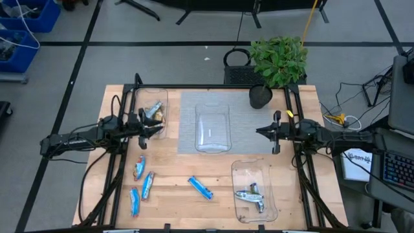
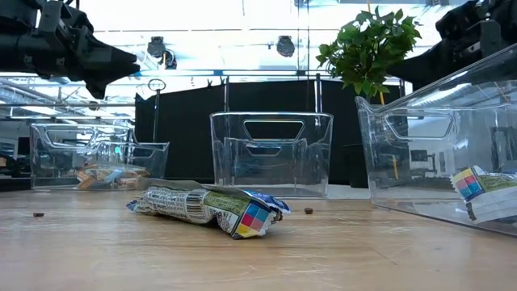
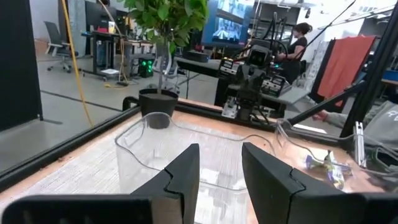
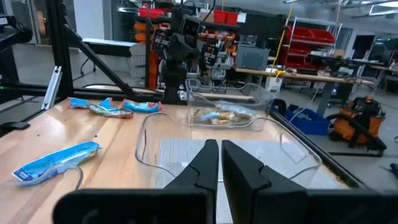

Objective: Pick and place Granola Bars by type
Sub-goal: Put the blue granola bar into the bottom right transparent bin

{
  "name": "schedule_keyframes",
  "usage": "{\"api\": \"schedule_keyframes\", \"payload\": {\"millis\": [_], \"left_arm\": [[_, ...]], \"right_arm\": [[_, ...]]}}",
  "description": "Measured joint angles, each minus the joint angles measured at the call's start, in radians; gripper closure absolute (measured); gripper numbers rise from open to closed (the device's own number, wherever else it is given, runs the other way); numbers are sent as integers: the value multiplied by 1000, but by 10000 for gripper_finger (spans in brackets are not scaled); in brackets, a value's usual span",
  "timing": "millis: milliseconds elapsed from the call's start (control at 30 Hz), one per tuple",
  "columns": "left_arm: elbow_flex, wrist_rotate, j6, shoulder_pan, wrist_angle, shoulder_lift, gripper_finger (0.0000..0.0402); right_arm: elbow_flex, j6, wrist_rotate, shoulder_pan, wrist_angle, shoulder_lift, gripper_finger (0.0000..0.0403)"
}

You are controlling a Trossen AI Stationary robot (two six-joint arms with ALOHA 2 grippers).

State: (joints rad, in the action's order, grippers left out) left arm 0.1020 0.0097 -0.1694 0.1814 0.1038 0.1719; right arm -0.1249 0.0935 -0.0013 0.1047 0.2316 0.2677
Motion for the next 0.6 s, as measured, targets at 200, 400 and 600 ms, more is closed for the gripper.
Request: {"api": "schedule_keyframes", "payload": {"millis": [200,400,600], "left_arm": [[0,62,-21,-34,-2,74,275],[43,39,-36,-129,-11,294,275],[292,-99,93,-317,-191,628,275]], "right_arm": [[0,9,2,0,-74,-108,392],[0,7,3,0,-126,-164,396],[-1,-15,3,0,-140,-170,397]]}}
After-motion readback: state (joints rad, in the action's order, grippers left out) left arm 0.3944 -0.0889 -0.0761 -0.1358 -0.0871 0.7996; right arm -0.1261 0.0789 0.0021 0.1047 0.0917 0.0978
